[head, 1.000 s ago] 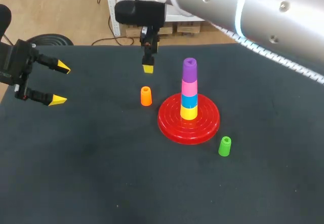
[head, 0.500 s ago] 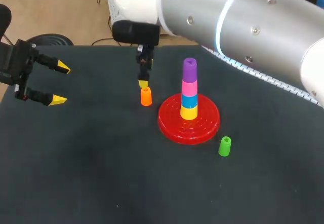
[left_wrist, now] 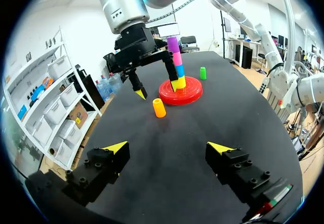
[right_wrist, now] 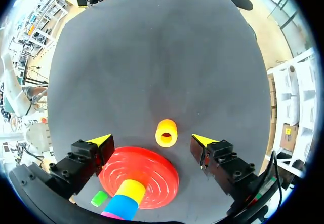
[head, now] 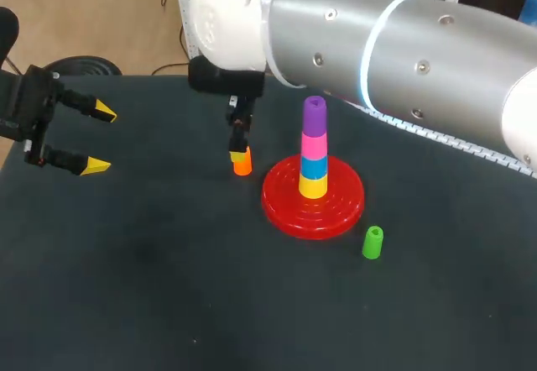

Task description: Pick up and stack the cylinders on the red base in this order: pink,purple,orange,green

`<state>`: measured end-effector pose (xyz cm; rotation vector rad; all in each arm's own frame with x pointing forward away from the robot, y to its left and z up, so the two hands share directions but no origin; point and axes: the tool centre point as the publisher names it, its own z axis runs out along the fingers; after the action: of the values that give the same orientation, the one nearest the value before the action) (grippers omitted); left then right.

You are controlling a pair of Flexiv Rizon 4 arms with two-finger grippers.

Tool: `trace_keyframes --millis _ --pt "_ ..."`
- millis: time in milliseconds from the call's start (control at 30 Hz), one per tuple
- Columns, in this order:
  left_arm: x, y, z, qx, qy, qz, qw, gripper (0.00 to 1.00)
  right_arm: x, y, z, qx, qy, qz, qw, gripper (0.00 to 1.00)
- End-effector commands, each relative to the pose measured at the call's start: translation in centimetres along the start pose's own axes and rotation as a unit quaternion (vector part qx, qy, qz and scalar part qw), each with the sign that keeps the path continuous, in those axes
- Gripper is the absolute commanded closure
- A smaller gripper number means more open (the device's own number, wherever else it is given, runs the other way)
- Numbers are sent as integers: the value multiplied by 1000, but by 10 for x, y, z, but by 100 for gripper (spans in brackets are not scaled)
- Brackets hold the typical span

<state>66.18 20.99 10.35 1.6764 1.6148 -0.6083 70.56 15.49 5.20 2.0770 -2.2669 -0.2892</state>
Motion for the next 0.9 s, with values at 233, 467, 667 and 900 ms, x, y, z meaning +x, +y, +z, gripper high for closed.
trace_keyframes --millis 233,467,667,900 --pt "1 -1 0 -1 -1 1 1000 0 6 10 13 30 -12 -5 999 0" --pt "1 -1 0 -1 -1 1 1000 0 6 14 20 63 -5 -11 998 0" --pt "1 -1 0 -1 -1 1 1000 0 5 11 23 69 -8 -11 998 0" --pt "1 -1 0 -1 -1 1 1000 0 6 9 25 75 -12 -10 997 0"
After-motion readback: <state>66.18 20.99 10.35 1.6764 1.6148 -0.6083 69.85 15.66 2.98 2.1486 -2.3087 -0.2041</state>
